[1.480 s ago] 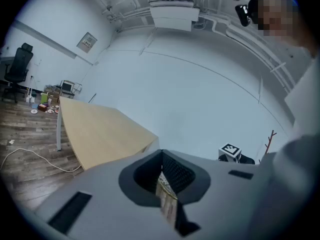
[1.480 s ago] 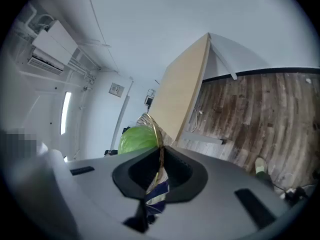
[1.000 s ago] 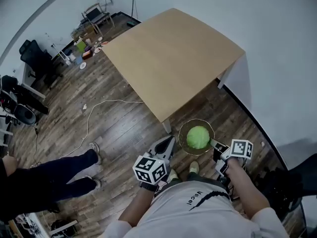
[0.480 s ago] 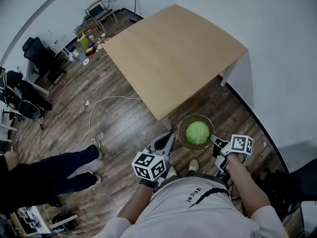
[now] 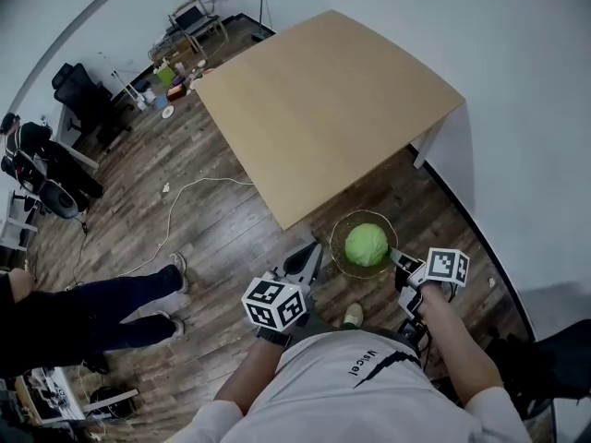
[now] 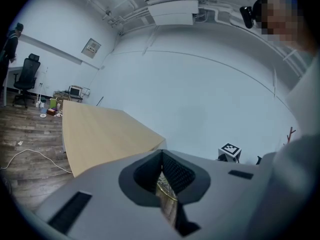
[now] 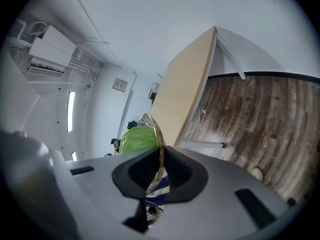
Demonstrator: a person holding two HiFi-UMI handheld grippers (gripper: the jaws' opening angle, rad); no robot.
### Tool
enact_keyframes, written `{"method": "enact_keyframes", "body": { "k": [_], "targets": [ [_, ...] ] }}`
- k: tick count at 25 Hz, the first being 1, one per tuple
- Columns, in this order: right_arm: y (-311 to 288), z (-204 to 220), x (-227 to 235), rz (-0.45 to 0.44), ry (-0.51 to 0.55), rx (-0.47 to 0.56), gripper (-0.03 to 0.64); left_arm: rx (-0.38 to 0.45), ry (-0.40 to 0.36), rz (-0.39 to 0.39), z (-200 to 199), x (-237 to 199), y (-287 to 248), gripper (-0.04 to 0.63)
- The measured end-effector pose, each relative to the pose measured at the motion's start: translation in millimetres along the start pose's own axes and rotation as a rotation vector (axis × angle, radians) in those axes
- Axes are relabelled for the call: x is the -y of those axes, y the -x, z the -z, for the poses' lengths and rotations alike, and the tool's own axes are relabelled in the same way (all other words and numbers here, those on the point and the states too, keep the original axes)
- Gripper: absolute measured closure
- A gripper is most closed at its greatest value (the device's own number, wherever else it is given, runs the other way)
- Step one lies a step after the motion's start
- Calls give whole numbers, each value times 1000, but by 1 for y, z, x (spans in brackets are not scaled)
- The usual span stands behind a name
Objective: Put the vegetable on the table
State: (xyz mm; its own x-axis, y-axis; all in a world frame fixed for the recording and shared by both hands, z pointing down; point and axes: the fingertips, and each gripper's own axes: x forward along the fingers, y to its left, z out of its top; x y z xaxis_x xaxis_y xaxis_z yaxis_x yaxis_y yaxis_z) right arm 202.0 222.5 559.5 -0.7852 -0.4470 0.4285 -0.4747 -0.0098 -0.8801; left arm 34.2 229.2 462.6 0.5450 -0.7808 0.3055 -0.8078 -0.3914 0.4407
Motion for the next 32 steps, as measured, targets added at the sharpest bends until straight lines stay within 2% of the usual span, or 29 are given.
{"method": "enact_keyframes", "body": {
  "k": [7, 17, 32],
  "targets": [
    [-3, -27, 6, -5, 8, -8, 578, 8, -15, -17, -15, 1, -25, 583],
    [-33, -57, 13, 18, -1, -9, 578, 20, -24, -2, -33, -32, -66, 581],
    [-155, -185, -12, 46, -14, 12, 578, -8, -59, 46, -125, -146, -173, 583]
  ]
}}
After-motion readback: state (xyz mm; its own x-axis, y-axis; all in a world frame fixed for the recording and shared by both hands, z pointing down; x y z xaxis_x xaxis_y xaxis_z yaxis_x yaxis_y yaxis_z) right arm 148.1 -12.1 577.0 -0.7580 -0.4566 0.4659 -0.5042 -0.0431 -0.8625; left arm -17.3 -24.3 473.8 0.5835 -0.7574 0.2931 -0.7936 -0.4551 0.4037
